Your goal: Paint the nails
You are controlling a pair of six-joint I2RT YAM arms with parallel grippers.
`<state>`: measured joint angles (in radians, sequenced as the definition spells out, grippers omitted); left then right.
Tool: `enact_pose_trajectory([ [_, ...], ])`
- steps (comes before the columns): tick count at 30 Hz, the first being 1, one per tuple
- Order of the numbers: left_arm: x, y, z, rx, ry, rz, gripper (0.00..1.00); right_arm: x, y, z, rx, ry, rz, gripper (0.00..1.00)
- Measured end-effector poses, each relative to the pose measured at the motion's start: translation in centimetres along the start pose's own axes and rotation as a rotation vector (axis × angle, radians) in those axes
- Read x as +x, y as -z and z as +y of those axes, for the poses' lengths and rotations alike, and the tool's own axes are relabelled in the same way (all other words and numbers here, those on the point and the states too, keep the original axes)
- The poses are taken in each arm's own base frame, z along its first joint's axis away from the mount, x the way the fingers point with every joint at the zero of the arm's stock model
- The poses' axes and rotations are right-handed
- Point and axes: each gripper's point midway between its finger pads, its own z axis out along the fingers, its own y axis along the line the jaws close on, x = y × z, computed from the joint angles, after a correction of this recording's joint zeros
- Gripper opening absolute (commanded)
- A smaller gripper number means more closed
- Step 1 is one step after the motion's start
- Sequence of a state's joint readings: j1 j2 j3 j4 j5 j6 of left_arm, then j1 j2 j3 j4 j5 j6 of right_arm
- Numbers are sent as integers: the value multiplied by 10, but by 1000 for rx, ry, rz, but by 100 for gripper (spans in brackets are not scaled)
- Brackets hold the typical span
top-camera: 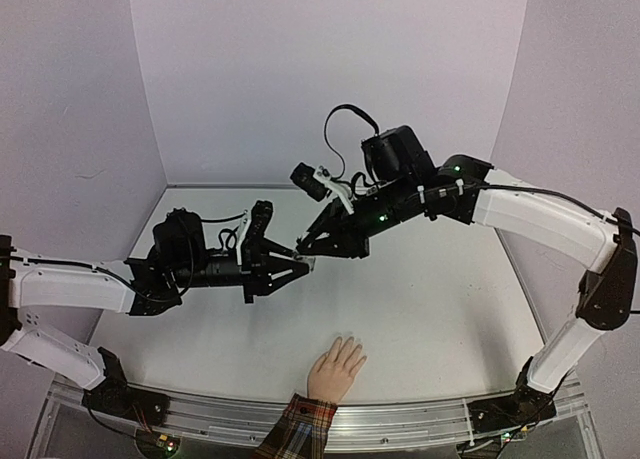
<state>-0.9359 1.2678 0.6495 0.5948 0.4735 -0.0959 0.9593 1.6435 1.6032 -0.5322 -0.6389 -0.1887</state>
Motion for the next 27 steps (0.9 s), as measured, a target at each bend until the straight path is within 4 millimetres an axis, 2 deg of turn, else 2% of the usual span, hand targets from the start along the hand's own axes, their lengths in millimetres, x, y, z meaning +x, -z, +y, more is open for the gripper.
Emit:
enact_pose_trajectory([
  [2, 0, 2, 10, -64, -26, -12, 0, -1, 2, 3, 42, -20, -9, 81],
  [6, 1, 3, 37, -277, -118, -15, 0, -10, 16, -14, 245, -228, -92, 81],
  [11, 6, 5, 64, -482, -200, -5, 0, -24, 27, -49, 427, -487, -228, 67],
  [15, 10, 7, 78, -578, -227, 3, 0, -23, 14, -69, 500, -588, -253, 59],
  [21, 12, 6, 83, -626, -229, -3, 0, -23, -6, -82, 545, -626, -246, 48],
  [27, 10, 5, 83, -627, -217, -14, 0, -29, -19, -88, 545, -627, -247, 26],
])
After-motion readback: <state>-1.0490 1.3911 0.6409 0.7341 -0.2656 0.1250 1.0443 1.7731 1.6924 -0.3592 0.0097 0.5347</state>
